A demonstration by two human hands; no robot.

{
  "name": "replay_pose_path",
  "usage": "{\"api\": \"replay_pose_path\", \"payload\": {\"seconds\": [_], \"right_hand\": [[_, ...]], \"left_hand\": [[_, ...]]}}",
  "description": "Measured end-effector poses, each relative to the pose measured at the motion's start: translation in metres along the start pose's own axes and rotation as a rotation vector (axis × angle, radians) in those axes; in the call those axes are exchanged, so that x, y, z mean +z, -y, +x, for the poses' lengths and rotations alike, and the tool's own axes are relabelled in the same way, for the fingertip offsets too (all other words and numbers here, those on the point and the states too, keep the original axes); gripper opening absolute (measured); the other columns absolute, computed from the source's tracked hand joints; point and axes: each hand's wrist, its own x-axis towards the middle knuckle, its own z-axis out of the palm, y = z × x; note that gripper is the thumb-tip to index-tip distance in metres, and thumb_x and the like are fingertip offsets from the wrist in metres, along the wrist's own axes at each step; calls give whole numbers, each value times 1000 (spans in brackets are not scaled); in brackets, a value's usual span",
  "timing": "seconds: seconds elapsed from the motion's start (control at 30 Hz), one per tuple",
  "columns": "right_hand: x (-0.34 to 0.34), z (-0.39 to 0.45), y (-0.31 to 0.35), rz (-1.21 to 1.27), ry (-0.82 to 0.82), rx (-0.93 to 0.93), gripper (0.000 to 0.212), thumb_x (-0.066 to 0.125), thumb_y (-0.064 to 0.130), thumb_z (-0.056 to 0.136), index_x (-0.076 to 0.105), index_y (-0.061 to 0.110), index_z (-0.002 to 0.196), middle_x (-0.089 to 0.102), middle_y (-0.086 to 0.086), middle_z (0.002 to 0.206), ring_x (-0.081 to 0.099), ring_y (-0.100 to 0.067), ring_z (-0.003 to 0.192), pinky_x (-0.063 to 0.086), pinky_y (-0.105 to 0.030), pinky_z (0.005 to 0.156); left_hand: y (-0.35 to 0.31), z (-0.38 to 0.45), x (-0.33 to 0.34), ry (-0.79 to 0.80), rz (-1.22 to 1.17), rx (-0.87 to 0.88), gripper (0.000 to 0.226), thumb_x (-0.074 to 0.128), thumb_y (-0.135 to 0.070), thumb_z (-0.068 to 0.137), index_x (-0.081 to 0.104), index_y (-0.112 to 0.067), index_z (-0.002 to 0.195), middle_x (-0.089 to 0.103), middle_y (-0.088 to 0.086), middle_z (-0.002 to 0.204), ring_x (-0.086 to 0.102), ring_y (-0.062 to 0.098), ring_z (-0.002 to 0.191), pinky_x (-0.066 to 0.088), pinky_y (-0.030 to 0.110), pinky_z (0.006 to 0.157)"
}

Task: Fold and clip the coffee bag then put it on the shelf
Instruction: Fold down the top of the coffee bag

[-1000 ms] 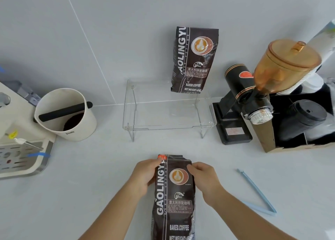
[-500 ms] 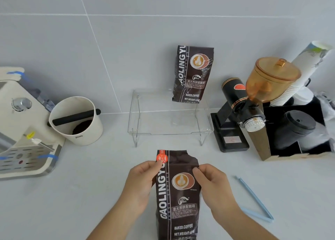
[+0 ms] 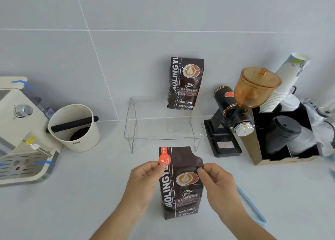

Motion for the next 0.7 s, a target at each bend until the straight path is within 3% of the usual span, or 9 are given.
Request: {"api": "replay_pose_path", "payload": {"seconds": [0.13, 0.23, 0.33, 0.43, 0.5, 0.6, 0.7], "right_hand": [[-4, 1, 2, 46, 54, -19, 30, 58, 1, 93, 75, 22, 81, 79, -5, 77, 71, -10, 68, 53, -16, 59], [-6, 2, 10, 100, 134, -34, 36, 57, -5, 91, 77, 25, 92, 80, -4, 89, 74, -14, 79, 55, -17, 65], [-3, 7, 20, 118, 140, -32, 29, 61, 1, 91, 74, 24, 101, 79, 0, 95, 74, -15, 87, 56, -16, 66], [2, 16, 30, 114, 111, -44, 24, 64, 5, 90, 69, 25, 102, 79, 0, 88, 74, -17, 84, 58, -22, 64], [5, 20, 35, 107, 103, -62, 23, 64, 6, 89, 69, 25, 100, 78, -4, 80, 71, -23, 74, 57, -33, 64], [8, 24, 37, 108, 81, -74, 21, 66, 5, 87, 70, 22, 98, 71, -4, 65, 51, -25, 56, 45, -33, 56], [9, 26, 37, 152, 69, -56, 25, 67, 1, 85, 70, 26, 82, 67, -11, 64, 47, -29, 64, 41, -38, 60]], "left_hand": [[0, 4, 2, 18, 61, 5, 20, 67, -26, 86, 76, -8, 84, 78, 14, 89, 69, 14, 82, 48, 35, 87], [-5, 7, 2, 20, 101, 19, 22, 63, -22, 90, 75, -6, 81, 77, 16, 88, 67, 11, 77, 48, 27, 80], [-11, 8, 3, 18, 80, 22, 24, 62, -24, 91, 76, -6, 83, 79, 12, 89, 71, 12, 82, 51, 27, 82], [-17, 10, 5, 3, 58, 11, 26, 62, -25, 91, 76, -7, 79, 79, 13, 88, 70, 14, 81, 50, 33, 86], [-20, 11, 7, -5, 55, 5, 27, 62, -26, 91, 76, -8, 77, 78, 13, 87, 69, 15, 79, 50, 35, 87], [-22, 12, 9, -29, 56, 8, 28, 62, -25, 91, 75, -9, 72, 77, 6, 75, 68, 13, 71, 50, 35, 82], [-23, 10, 11, -66, 73, 19, 30, 63, -23, 91, 74, -12, 66, 75, 1, 67, 67, 12, 66, 51, 33, 77]]}}
